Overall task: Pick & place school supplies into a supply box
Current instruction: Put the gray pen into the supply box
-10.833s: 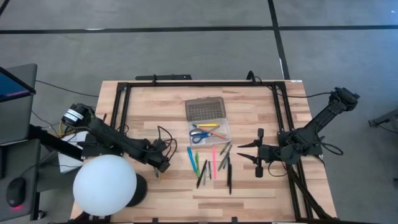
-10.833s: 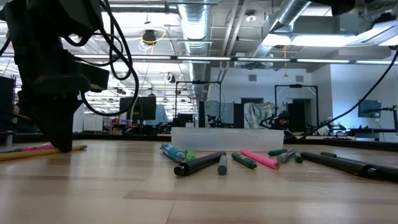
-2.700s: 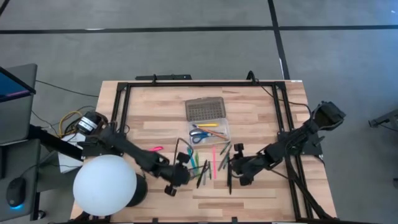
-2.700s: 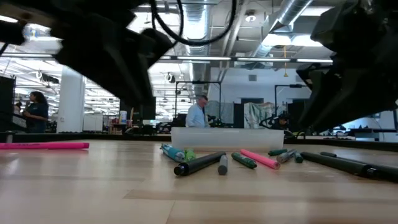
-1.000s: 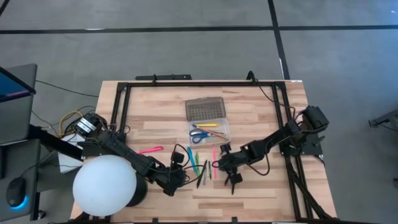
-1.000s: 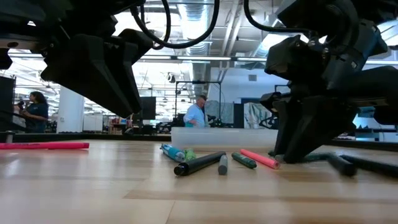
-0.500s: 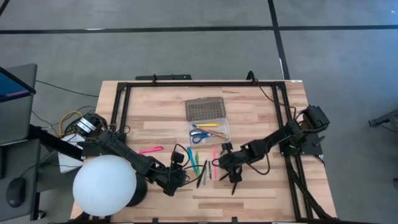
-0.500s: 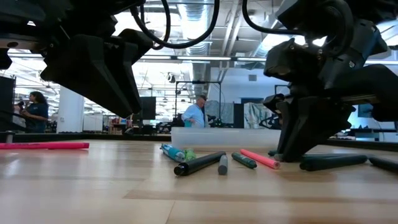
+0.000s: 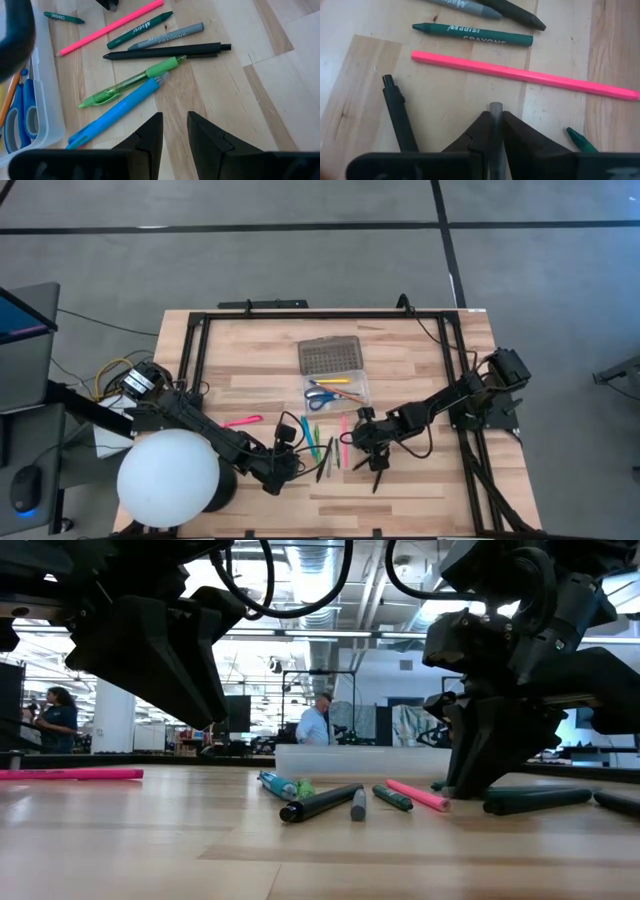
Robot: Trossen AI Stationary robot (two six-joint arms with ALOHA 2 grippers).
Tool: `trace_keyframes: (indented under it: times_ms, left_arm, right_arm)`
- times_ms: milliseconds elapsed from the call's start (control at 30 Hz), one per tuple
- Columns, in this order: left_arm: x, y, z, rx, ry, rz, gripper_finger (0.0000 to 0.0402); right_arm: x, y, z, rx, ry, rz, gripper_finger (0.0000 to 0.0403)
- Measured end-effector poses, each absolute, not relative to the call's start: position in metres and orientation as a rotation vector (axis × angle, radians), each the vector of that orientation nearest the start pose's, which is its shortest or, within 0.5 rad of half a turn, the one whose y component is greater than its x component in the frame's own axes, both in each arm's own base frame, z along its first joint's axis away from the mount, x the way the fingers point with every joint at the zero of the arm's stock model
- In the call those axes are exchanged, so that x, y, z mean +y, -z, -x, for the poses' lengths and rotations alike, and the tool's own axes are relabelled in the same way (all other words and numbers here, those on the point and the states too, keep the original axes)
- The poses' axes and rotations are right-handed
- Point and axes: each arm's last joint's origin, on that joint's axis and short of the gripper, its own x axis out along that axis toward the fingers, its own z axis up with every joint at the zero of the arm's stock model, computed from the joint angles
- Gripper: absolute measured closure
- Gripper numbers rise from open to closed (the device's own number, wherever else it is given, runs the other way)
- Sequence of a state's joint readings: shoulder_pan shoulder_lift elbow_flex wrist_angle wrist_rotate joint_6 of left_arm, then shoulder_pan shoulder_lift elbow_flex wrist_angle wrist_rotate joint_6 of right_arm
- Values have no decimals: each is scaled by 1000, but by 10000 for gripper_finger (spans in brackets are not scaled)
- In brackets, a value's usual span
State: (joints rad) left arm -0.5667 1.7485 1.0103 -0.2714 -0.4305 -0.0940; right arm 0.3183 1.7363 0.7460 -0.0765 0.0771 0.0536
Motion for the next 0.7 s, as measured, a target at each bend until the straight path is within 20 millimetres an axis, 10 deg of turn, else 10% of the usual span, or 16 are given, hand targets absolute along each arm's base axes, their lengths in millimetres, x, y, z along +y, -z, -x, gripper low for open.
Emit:
trace_keyframes:
  times_ms: [700]
  left_arm:
    - [-171,-163,-292,889,81,-398,318]
  right_arm:
    - [87,-126,-292,1168,-112,227,394]
